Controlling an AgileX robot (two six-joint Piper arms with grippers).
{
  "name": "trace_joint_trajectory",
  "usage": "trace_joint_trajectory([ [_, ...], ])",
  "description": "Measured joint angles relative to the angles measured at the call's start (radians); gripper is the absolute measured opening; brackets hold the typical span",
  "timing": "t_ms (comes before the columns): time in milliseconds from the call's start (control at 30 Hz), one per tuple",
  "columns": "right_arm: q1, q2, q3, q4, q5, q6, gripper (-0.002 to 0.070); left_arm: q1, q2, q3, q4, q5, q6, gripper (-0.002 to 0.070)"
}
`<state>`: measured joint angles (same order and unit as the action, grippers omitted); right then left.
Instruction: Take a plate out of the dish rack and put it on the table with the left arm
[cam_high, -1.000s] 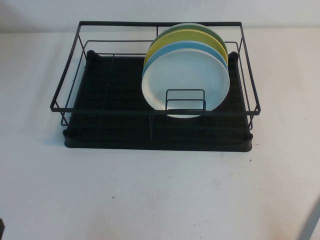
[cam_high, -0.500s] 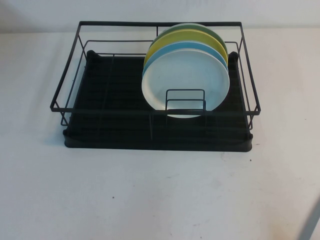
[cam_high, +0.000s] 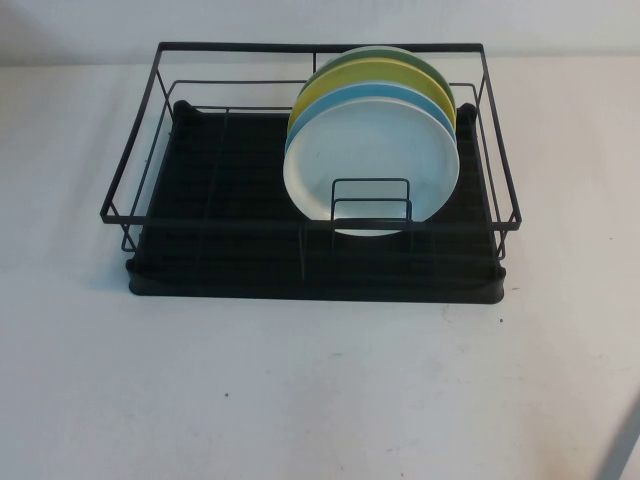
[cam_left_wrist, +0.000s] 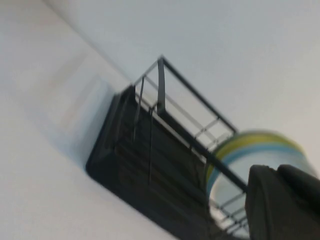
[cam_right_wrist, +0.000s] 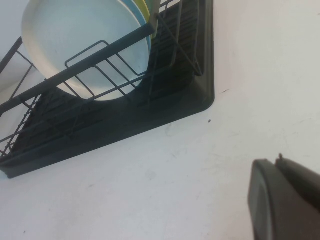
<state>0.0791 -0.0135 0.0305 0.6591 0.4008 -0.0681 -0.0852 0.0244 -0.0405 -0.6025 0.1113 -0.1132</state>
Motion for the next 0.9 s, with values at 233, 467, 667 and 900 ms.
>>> trace_joint_trajectory([
  [233, 0.0, 0.0, 0.0, 0.0, 0.0, 0.0, -0.002, 0.0, 0.335, -0.442, 0.205, 0.498, 0.339, -0.0004],
  [467, 0.0, 0.0, 0.0, 0.0, 0.0, 0.0, -0.002, 0.0, 0.762, -0.847, 0.197, 0.861, 0.833, -0.0004],
  [667, 0.0, 0.0, 0.0, 0.0, 0.0, 0.0, -0.002, -0.045, 1.057, -1.108, 0.127, 0.91, 1.079, -0.0004],
  [900, 0.0, 0.0, 0.0, 0.0, 0.0, 0.0, -0.002, -0.254, 1.326, -1.368, 0.22, 0.861, 1.126, 0.003],
])
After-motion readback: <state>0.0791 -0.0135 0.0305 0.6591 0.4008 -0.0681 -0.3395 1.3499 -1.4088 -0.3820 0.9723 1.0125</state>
